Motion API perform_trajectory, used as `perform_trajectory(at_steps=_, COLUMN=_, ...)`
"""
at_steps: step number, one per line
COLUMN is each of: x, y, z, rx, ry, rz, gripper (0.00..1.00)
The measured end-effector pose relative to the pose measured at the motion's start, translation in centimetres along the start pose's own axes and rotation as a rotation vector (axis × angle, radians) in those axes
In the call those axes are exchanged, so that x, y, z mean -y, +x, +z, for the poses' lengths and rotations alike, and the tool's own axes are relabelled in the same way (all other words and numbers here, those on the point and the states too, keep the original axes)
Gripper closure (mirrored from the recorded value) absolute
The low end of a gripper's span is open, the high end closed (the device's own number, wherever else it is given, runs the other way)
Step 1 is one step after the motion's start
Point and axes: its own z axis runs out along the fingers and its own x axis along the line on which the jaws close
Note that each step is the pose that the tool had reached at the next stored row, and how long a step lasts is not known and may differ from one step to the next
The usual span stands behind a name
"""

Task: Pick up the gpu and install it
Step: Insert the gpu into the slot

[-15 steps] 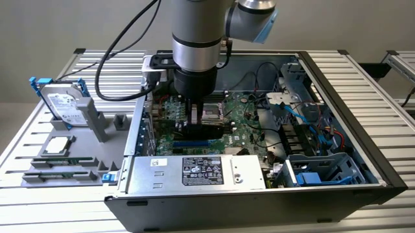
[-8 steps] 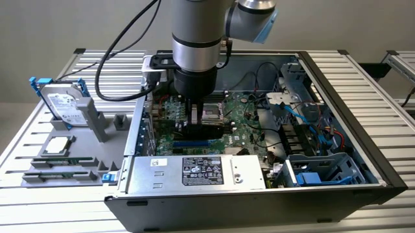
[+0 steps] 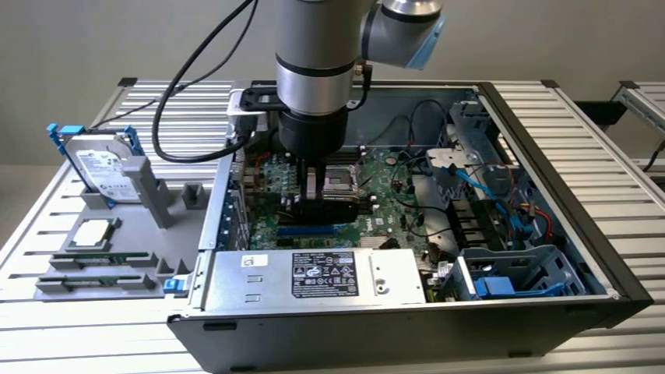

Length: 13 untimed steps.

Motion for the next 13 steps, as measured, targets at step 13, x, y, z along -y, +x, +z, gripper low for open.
perform_trajectory(at_steps=13, x=-0.03, y=0.0, z=0.08, rx=0.003, ry=0.002, rz=0.019, gripper=0.73)
